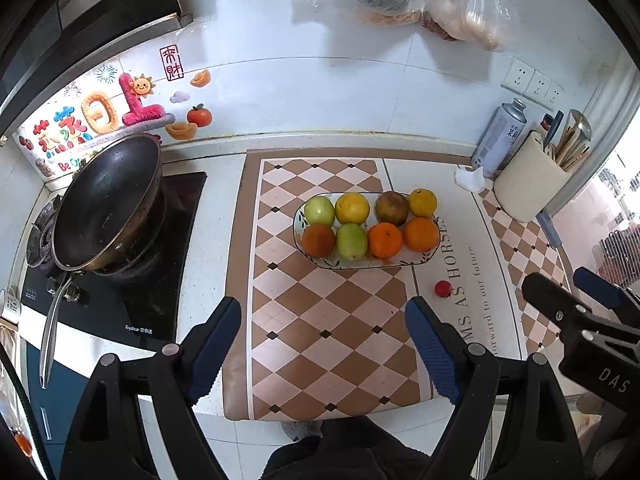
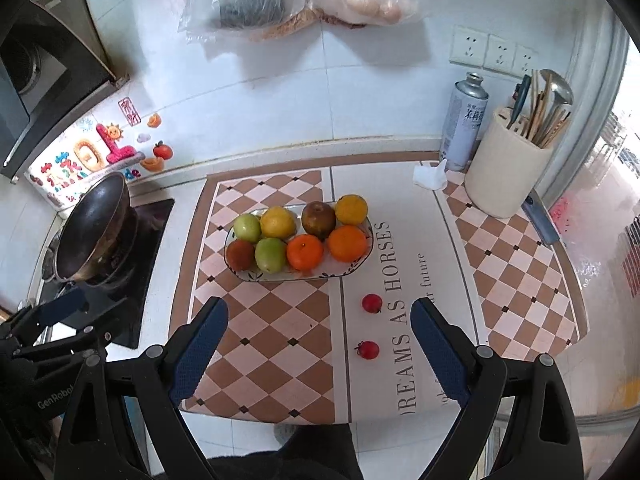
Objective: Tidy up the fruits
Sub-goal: 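Lift both tools away from the plate, then grasp a cherry tomato with right tool while left tool grasps the other tomato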
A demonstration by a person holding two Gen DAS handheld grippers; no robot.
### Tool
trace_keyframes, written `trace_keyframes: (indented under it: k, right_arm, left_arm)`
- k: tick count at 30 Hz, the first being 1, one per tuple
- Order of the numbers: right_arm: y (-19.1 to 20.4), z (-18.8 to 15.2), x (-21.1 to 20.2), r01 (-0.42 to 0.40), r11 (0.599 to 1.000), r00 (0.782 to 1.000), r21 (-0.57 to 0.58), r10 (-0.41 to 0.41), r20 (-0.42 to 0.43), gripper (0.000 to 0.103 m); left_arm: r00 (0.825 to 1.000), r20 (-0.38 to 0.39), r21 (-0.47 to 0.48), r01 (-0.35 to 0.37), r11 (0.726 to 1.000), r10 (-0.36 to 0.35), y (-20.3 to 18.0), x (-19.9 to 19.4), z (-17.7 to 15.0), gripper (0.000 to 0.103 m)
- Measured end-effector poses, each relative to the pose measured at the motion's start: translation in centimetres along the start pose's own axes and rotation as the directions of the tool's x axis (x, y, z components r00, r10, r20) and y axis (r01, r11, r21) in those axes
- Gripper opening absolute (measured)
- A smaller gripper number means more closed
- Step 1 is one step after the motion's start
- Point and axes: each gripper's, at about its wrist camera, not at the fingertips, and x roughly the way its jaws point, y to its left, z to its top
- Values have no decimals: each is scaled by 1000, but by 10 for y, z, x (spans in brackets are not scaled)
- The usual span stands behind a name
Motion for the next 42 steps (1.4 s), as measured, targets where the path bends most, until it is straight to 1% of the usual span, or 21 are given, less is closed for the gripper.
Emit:
trace_keyframes:
  k: [3,4,6,7,10,12,13,14,17,19,21,23,25,27,29,30,33,35,37,38,42]
  right_arm:
    - [-3,1,-5,-13,1000,999,21,12,36,95]
    - [-6,1,-4,-32,999,999,32,31,42,95]
    - [-14,1,4,-59,996,998,60,58,18,95]
    - [-22,1,11,-74,994,997,82,74,7,95]
    - [-48,-3,39,-61,990,997,127,66,-37,95]
    - [-64,-3,62,-52,989,996,138,63,-71,95]
    - [-73,-2,79,-54,989,992,138,69,-105,93]
    - [-81,-2,94,-52,989,989,136,70,-131,87]
    - [-104,-3,147,-70,988,972,139,99,-215,72]
    - [-115,-5,184,-94,986,953,139,130,-272,71]
    - [-120,-8,219,-125,984,935,127,159,-317,67]
    - [-123,-13,244,-143,982,919,125,178,-352,62]
    - [-124,-15,269,-157,981,903,111,188,-386,59]
    - [-122,-20,292,-184,978,883,97,208,-420,53]
    - [-118,-22,306,-202,977,870,71,212,-446,37]
    - [-114,-23,310,-208,977,868,40,203,-452,34]
    - [-111,-22,311,-235,972,872,-6,208,-442,33]
    - [-119,-19,301,-244,970,879,-1,221,-423,33]
    - [-132,-18,289,-238,971,888,9,221,-403,33]
    - [-142,-18,283,-234,972,891,26,225,-393,33]
    - [-174,-25,268,-203,977,900,64,212,-382,33]
  left_arm:
    - [1000,24,12,-9,1000,8,3,-5,-1,84]
    - [999,31,15,-12,1000,12,4,-5,0,87]
    - [999,33,24,-13,1000,12,5,0,2,103]
    - [999,38,27,-19,999,18,5,2,2,103]
    - [996,54,36,-79,996,77,3,16,4,103]
    - [986,62,40,-155,987,152,1,32,4,103]
    - [980,54,37,-196,980,194,0,43,3,103]
    - [977,35,27,-212,977,211,0,55,2,103]
    - [971,-66,7,-231,973,231,-3,96,-6,103]
    - [957,-135,2,-258,966,256,-8,123,-11,103]
    - [947,-177,-5,-273,962,268,-14,142,-16,103]
    - [922,-210,22,-328,945,325,-24,165,-22,103]
    - [902,-248,46,-353,935,353,-32,186,-25,103]
    - [885,-286,64,-366,928,368,-39,204,-28,103]
    - [873,-327,69,-361,930,363,-47,219,-30,103]
    - [869,-340,70,-357,931,359,-50,223,-30,103]
    - [877,-377,58,-300,952,299,-64,230,-30,103]
    - [889,-411,27,-210,977,203,-77,233,-31,103]
    - [890,-442,7,-124,992,114,-92,238,-33,103]
    - [888,-457,-4,-70,998,61,-100,241,-35,103]
    - [857,-508,-17,93,995,-89,-141,252,-43,100]
